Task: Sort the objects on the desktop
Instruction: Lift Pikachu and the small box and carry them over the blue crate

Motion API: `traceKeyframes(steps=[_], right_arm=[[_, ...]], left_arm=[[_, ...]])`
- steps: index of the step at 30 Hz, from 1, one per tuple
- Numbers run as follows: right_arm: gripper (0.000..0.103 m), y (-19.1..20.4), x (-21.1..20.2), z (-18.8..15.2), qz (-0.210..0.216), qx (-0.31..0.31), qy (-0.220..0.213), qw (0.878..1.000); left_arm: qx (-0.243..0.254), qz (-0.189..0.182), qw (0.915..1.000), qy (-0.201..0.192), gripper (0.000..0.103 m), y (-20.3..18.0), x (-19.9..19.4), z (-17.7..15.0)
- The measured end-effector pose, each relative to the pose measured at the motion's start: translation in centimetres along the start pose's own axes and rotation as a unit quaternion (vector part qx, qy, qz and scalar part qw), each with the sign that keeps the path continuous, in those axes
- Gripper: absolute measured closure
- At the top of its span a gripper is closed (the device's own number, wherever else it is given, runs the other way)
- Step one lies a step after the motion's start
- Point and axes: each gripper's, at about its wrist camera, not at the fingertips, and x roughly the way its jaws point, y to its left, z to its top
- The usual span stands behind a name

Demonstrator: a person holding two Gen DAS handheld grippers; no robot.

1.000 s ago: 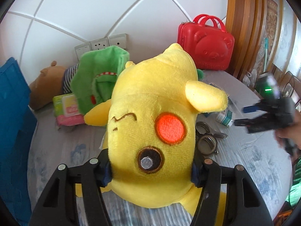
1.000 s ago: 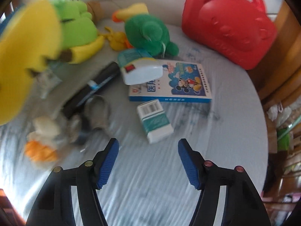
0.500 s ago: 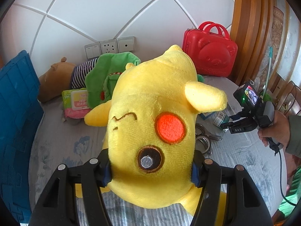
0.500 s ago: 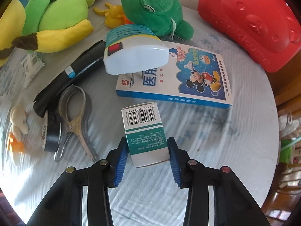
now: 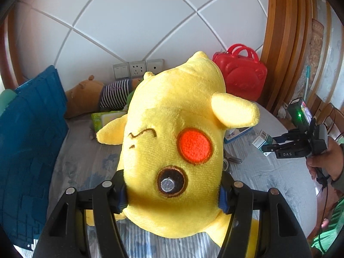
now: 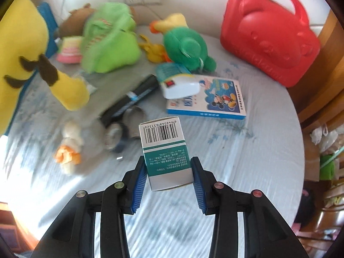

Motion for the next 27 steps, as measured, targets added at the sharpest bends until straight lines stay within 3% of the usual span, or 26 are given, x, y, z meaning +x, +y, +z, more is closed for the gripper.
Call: traceKeyframes(steps=[8,16,27], right_arm=[[0.064,8.4,-9.4,-1.9,0.005,0.001,-0.056,0.998],[0.064,16.9,-16.1,-4.0,-0.010,0.044,-0.097,0.994],[0.064,26.5,-19.6,-3.5,0.000,0.046,-0.125,0.991]], left_arm=[[0.009,-0.030,0.9991,-0.030,0.042,3.6,-7.5,-0.9],[0.029,-0.066,0.9959,-0.054,0.041,10.9,-13.9,-2.3],[0.020,-0.043,0.9955,-0.082,0.041,18.3,-19.9,-2.2]])
